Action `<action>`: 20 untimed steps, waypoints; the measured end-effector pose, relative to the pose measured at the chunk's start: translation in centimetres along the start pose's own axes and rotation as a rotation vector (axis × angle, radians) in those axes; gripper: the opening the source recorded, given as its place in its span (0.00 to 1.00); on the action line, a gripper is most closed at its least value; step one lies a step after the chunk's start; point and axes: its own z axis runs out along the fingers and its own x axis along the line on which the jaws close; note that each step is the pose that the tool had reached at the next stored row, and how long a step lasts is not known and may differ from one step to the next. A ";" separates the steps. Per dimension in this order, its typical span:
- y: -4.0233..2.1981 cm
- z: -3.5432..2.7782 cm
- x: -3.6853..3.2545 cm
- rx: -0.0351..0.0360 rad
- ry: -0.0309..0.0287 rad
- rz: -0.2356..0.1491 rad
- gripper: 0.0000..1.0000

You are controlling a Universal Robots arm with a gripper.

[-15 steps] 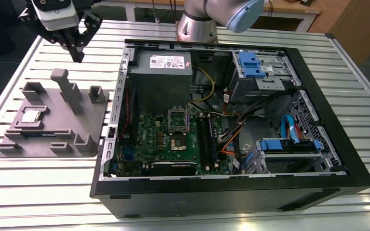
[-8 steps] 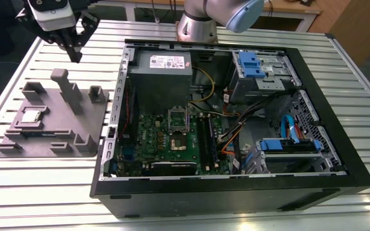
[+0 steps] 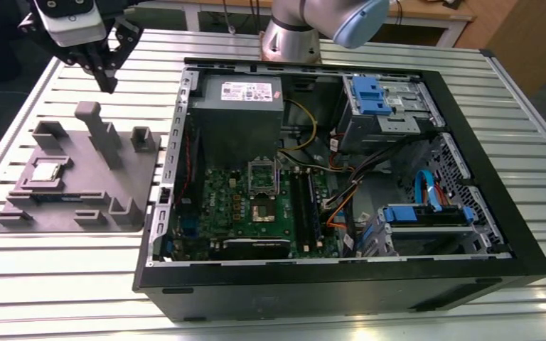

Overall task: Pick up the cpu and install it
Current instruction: 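Reach for the cpu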

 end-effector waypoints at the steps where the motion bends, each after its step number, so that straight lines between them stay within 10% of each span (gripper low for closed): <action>1: -0.01 0.00 0.06 0.0001 0.0001 0.000 0.10; 20: -0.07 0.16 0.86 0.0000 0.0010 0.000 0.10</action>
